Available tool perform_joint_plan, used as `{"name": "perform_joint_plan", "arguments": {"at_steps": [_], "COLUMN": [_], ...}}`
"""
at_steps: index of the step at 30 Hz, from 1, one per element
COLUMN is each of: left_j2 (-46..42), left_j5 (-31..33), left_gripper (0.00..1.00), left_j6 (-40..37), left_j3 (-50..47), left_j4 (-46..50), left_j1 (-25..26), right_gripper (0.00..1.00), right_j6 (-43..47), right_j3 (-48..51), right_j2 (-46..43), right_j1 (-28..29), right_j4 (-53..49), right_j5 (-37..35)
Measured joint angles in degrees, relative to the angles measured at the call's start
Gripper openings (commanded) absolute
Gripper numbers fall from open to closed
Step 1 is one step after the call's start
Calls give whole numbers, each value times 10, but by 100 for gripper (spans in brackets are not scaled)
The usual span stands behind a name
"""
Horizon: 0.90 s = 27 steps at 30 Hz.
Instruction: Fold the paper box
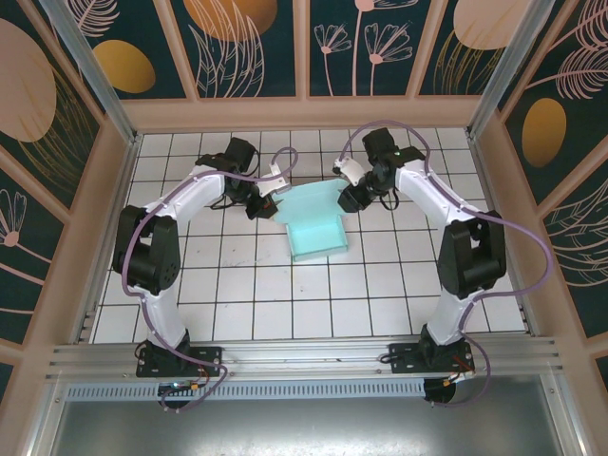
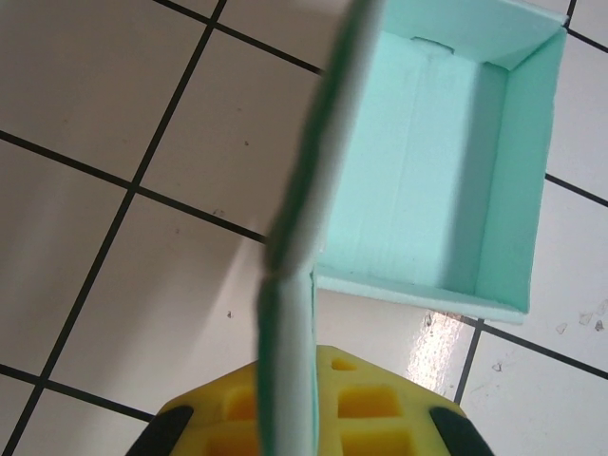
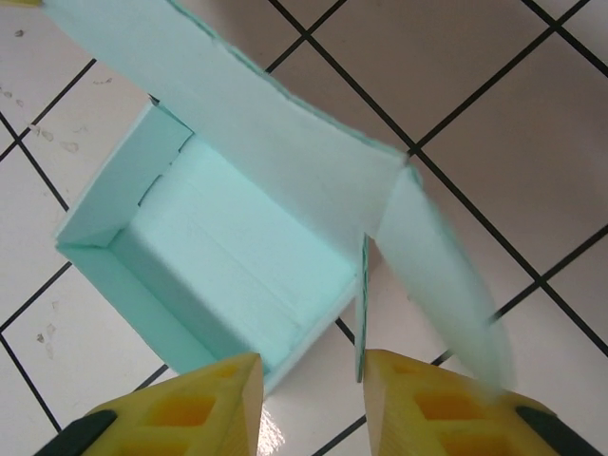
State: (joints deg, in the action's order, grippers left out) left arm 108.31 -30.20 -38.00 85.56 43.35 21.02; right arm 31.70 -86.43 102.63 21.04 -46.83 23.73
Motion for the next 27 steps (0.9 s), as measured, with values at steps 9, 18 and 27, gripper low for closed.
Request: {"name": "perform_joint_plan", "arguments": {"at_steps": [9,18,27], "left_j2": [0,5,7], "left_j5": [-4,-9,-11], "left_gripper": [0,0,0], "left_j6": [-6,-10,-10], "left_j3": [0,4,7], "left_j4": [2,5,8], "left_j1": [0,0,0], "right_gripper": [40,39,32], "right_j6": [0,10,23], "right_j3": [-16,-36,-72], "right_j2": [9,10,33], "right_j1": [-6,-15,-6], "right_j4": [-7,-17,-36], "right_j5": [-21,-27,-26]}}
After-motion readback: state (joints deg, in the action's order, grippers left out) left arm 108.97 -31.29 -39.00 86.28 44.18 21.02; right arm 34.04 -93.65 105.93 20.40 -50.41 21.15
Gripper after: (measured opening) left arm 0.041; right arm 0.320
